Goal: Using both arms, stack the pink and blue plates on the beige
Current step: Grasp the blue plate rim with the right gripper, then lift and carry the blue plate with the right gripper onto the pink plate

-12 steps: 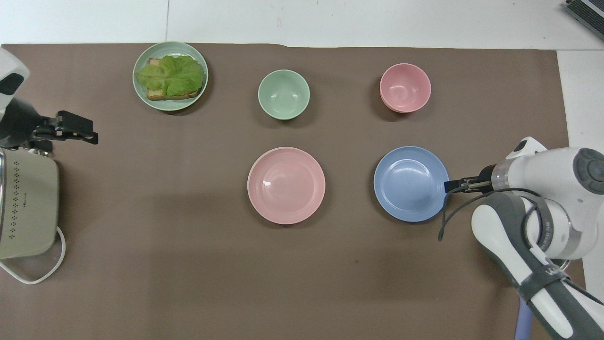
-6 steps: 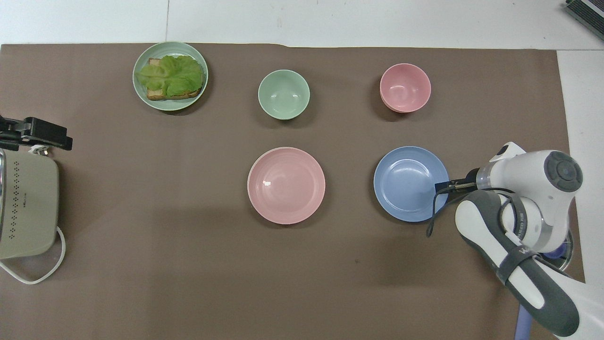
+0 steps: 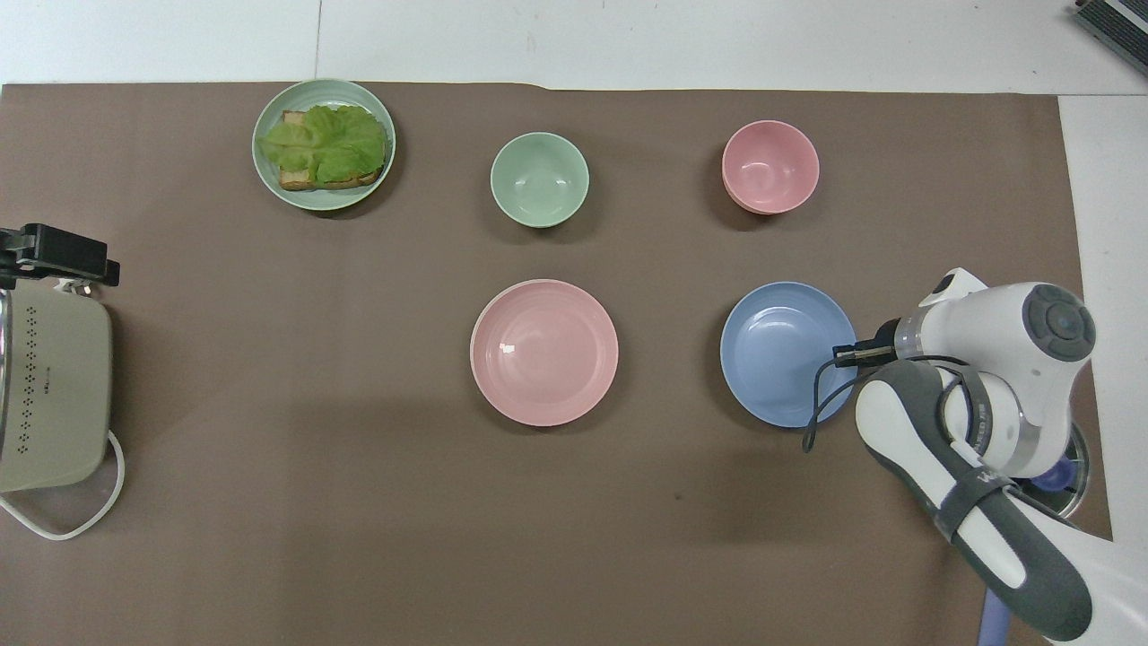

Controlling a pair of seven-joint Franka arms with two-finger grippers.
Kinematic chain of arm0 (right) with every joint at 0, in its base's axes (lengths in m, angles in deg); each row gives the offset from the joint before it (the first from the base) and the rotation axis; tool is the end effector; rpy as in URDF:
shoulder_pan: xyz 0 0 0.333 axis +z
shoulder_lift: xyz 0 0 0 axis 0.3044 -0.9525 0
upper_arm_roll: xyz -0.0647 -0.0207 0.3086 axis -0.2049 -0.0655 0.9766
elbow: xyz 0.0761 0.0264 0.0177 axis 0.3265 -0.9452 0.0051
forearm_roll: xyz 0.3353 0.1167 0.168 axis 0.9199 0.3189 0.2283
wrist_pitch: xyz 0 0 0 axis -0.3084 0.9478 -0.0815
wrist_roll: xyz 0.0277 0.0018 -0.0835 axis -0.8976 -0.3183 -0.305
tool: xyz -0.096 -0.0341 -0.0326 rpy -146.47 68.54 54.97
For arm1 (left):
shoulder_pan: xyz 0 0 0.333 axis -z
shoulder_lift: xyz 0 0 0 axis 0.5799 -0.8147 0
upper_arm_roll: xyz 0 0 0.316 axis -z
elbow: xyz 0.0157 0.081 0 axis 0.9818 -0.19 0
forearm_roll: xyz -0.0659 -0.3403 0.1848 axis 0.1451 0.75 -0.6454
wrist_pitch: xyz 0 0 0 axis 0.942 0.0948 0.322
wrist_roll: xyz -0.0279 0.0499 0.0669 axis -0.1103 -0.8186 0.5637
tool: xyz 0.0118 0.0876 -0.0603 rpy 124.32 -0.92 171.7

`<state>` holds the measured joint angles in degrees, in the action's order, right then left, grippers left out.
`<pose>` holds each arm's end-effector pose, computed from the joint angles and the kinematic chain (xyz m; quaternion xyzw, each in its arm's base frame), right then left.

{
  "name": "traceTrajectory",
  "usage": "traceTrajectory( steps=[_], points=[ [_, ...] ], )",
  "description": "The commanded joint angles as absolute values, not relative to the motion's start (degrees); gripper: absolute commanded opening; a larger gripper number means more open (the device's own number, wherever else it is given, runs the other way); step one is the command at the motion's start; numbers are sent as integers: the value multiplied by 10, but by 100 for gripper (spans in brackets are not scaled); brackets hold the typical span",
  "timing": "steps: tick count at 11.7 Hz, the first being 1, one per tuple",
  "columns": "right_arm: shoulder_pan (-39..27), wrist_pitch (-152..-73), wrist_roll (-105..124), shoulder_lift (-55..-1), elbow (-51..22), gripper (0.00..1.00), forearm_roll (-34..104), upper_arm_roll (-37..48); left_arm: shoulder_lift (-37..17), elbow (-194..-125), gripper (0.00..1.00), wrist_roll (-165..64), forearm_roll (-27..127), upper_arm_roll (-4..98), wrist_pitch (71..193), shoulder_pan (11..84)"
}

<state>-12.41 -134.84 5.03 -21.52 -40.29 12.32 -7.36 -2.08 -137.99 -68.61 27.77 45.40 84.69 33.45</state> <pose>0.5367 -0.0061 0.2931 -0.9981 -0.0490 -0.0119 0.0354 0.5679 -0.0029 0.6210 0.9994 -0.0212 0.0081 0.0251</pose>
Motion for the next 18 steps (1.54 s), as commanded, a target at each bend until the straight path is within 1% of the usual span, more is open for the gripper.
traceTrajectory(
  steps=[1,3,7,10,12,14,16,18],
  points=[
    [-124,-1289,40,-223,-361,0,136,-73,-16,-1383,100,-691,268,455,839,334],
    [-124,-1231,56,-210,-318,0,136,-73,-16,-1383,100,-691,268,455,839,332],
    [-123,-1184,100,-178,-277,0,135,-71,-16,-1383,100,-691,268,455,839,333],
    [-111,-1111,107,-135,-249,0,135,-68,-16,-1383,100,-691,268,455,839,333],
    [-111,-1051,141,-124,-214,0,136,-52,-16,-1383,100,-691,268,455,839,333],
    [-110,-1049,203,-125,-209,0,136,-13,-16,-1383,100,-691,268,455,839,333],
    [-110,-1077,269,-134,-210,0,137,24,-16,-1383,100,-691,268,455,839,333],
    [-64,-1126,334,-156,-209,0,137,36,-16,-1383,100,-691,268,455,839,333]
  ],
)
